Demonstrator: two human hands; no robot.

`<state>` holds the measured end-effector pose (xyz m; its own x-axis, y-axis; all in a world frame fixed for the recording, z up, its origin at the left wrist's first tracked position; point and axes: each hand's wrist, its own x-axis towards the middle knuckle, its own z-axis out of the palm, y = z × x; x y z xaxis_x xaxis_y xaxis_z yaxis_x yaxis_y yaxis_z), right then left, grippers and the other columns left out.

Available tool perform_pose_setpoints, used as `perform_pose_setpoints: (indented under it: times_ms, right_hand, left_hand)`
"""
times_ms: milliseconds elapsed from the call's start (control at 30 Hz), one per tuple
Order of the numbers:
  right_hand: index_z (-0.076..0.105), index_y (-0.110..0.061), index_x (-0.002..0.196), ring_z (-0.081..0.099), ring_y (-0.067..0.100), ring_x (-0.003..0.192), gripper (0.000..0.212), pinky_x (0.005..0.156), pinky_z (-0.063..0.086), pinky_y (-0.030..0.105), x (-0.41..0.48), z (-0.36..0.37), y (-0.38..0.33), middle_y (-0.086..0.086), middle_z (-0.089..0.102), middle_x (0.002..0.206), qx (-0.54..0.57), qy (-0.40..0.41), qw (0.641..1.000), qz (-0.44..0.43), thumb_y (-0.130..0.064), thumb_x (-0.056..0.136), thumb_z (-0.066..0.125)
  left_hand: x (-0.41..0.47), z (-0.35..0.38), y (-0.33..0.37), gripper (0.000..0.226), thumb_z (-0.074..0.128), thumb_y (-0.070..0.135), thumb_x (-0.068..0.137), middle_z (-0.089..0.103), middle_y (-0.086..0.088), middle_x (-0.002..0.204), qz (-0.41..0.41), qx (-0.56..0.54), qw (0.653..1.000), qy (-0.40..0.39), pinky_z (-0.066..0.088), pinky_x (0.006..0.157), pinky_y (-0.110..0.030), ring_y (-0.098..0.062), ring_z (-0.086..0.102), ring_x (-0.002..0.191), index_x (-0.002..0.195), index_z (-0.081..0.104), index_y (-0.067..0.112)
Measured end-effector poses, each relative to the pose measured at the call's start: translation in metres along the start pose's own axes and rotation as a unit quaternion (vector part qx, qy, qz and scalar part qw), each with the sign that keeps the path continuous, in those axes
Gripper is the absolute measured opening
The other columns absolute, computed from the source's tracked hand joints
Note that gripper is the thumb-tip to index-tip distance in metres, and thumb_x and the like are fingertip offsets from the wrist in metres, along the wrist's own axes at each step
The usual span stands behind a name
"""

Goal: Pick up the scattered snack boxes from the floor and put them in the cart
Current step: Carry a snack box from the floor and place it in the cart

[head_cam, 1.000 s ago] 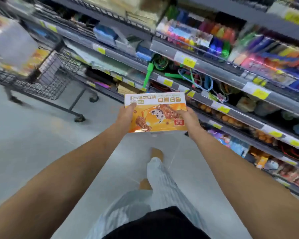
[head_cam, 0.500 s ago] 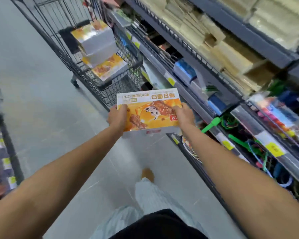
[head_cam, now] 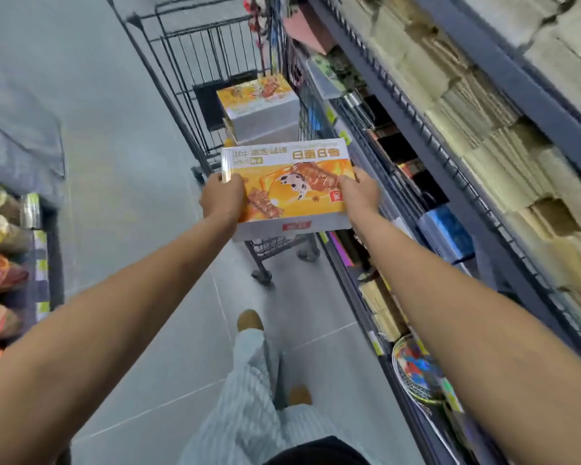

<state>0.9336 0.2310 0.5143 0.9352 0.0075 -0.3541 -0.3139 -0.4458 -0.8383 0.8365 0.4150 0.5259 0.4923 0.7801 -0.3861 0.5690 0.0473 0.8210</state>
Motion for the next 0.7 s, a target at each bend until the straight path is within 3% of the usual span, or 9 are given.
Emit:
perform_pose_setpoints:
  times_ms: [67, 133, 267, 333, 400, 467, 600, 667, 700]
  right_hand:
    - [0.062, -0.022, 0.121, 0.061, 0.032, 0.111, 0.065, 0.089, 0.051, 0.046, 0.027, 0.023, -0.015, 0.006, 0.066, 0.121, -0.013, 0.002, 1.0, -0.002, -0.04, 0.06, 0.046]
    - [0.063, -0.023, 0.12, 0.063, 0.03, 0.106, 0.061, 0.089, 0.053, 0.047, 0.046, 0.04, -0.026, 0.004, 0.068, 0.116, -0.021, -0.002, 1.0, 0.002, -0.039, 0.063, 0.048]
    - [0.061, -0.023, 0.123, 0.062, 0.026, 0.104, 0.056, 0.064, 0.046, 0.03, 0.086, 0.078, -0.058, 0.006, 0.063, 0.124, -0.03, -0.022, 0.999, 0.022, -0.034, 0.071, 0.045]
    - [0.06, -0.023, 0.125, 0.062, 0.023, 0.102, 0.055, 0.058, 0.04, 0.025, 0.104, 0.089, -0.07, 0.003, 0.063, 0.125, -0.037, -0.028, 0.999, 0.021, -0.032, 0.072, 0.046]
    - [0.064, -0.022, 0.112, 0.062, 0.022, 0.092, 0.041, 0.057, 0.038, 0.026, 0.121, 0.099, -0.077, 0.002, 0.066, 0.116, -0.056, -0.029, 0.998, 0.03, -0.028, 0.075, 0.048]
    - [0.059, -0.027, 0.098, 0.06, 0.017, 0.074, 0.024, 0.052, 0.036, 0.025, 0.14, 0.107, -0.081, 0.002, 0.067, 0.108, -0.066, -0.029, 0.997, 0.039, -0.026, 0.077, 0.049]
    - [0.062, -0.024, 0.104, 0.055, 0.017, 0.076, 0.032, 0.051, 0.033, 0.026, 0.184, 0.129, -0.085, -0.001, 0.06, 0.101, -0.092, -0.045, 0.993, 0.067, -0.025, 0.076, 0.047]
    - [0.056, -0.03, 0.093, 0.051, 0.016, 0.069, 0.021, 0.052, 0.031, 0.028, 0.197, 0.138, -0.084, -0.002, 0.053, 0.095, -0.1, -0.066, 0.99, 0.077, -0.022, 0.076, 0.046]
    - [0.055, -0.032, 0.098, 0.051, 0.018, 0.072, 0.025, 0.052, 0.031, 0.028, 0.207, 0.143, -0.082, -0.003, 0.051, 0.098, -0.103, -0.077, 0.988, 0.081, -0.023, 0.076, 0.046]
  left_hand:
    - [0.031, 0.002, 0.011, 0.038, 0.045, 0.027, 0.082, 0.064, 0.0, 0.105, -0.007, -0.009, 1.0, 0.0, 0.051, 0.087, -0.038, -0.023, 0.06, 0.095, 0.115, 0.061, 0.018]
    - [0.059, 0.003, 0.015, 0.046, 0.046, 0.033, 0.073, 0.066, -0.002, 0.109, -0.011, -0.011, 1.0, 0.007, 0.05, 0.092, -0.042, -0.027, 0.059, 0.102, 0.114, 0.061, 0.021]
    - [0.12, 0.011, 0.031, 0.042, 0.045, 0.029, 0.078, 0.064, -0.007, 0.117, -0.027, 0.013, 1.0, -0.001, 0.048, 0.095, -0.043, -0.031, 0.058, 0.107, 0.117, 0.06, 0.02]
    - [0.145, 0.019, 0.035, 0.037, 0.045, 0.026, 0.082, 0.064, -0.007, 0.117, -0.041, 0.02, 0.999, -0.008, 0.048, 0.095, -0.044, -0.031, 0.057, 0.108, 0.116, 0.059, 0.02]
    - [0.164, 0.028, 0.039, 0.037, 0.044, 0.026, 0.082, 0.064, -0.006, 0.116, -0.058, 0.025, 0.998, -0.015, 0.047, 0.096, -0.045, -0.032, 0.056, 0.108, 0.115, 0.059, 0.019]
    - [0.181, 0.038, 0.041, 0.041, 0.042, 0.028, 0.078, 0.066, -0.006, 0.111, -0.073, 0.013, 0.997, -0.025, 0.05, 0.092, -0.046, -0.032, 0.058, 0.103, 0.114, 0.061, 0.02]
    - [0.235, 0.072, 0.028, 0.039, 0.042, 0.017, 0.079, 0.066, -0.004, 0.111, -0.147, -0.014, 0.988, -0.046, 0.057, 0.079, -0.043, -0.03, 0.064, 0.093, 0.114, 0.058, 0.019]
    - [0.262, 0.09, 0.009, 0.025, 0.047, 0.013, 0.076, 0.063, -0.008, 0.101, -0.182, -0.067, 0.978, -0.071, 0.057, 0.079, -0.047, -0.032, 0.064, 0.088, 0.1, 0.054, 0.018]
    - [0.268, 0.094, 0.01, 0.021, 0.048, 0.011, 0.075, 0.063, -0.01, 0.095, -0.203, -0.087, 0.972, -0.075, 0.055, 0.078, -0.049, -0.036, 0.065, 0.088, 0.093, 0.054, 0.02]
